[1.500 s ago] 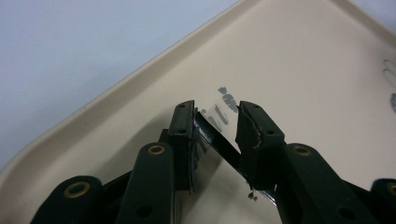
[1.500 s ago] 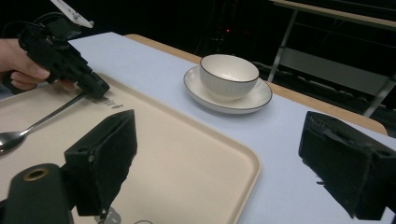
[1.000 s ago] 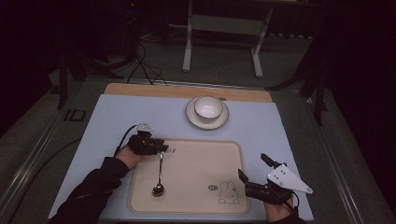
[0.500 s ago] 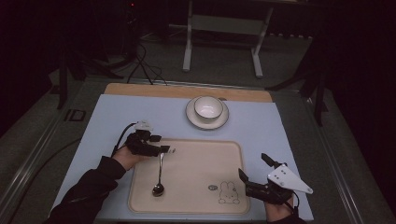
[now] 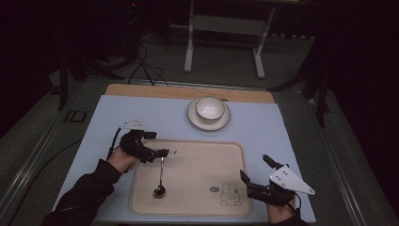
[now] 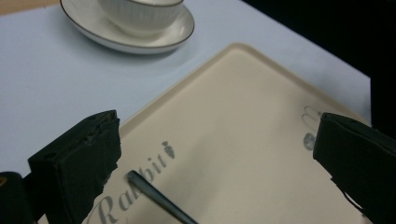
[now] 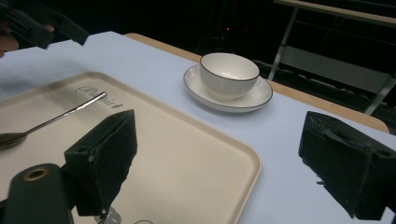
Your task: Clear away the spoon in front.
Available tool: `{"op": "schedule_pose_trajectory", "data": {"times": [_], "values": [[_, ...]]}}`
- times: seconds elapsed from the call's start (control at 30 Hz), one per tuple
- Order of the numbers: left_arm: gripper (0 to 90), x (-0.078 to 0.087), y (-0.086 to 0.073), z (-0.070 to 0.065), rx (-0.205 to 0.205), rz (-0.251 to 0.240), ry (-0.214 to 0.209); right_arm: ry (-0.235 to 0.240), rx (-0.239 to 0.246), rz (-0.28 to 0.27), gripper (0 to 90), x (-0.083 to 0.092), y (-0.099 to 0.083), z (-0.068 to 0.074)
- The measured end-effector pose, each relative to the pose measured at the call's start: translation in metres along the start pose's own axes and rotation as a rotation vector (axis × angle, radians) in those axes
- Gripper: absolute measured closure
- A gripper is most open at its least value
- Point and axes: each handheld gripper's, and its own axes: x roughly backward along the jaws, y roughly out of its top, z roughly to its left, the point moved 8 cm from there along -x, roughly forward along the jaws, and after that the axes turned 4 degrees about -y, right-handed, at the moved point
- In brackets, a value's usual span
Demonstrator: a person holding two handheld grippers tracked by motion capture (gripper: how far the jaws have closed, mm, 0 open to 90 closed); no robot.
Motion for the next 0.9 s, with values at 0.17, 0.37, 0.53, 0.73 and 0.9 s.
{"op": "schedule_pose_trajectory", "data": {"times": [0.17,0.37,0.53,0.73,0.9], "values": [[1.2,0.010,0.005,-0.011,-0.016,-0.054,-0.009,-0.001,0.002,-0.001,11.4,0.000,0.000,0.000],[1.3,0.024,0.007,-0.020,-0.050,-0.071,0.008,-0.001,0.000,0.001,11.4,0.000,0.000,0.000],[1.3,0.034,0.003,-0.027,-0.050,-0.093,0.023,0.001,-0.002,0.000,11.4,0.000,0.000,0.000],[1.3,0.041,-0.007,-0.035,-0.059,-0.092,0.021,0.000,-0.001,0.000,11.4,0.000,0.000,0.000],[1.3,0.043,-0.017,-0.039,-0.064,-0.079,0.034,-0.001,0.000,0.000,11.4,0.000,0.000,0.000]]}}
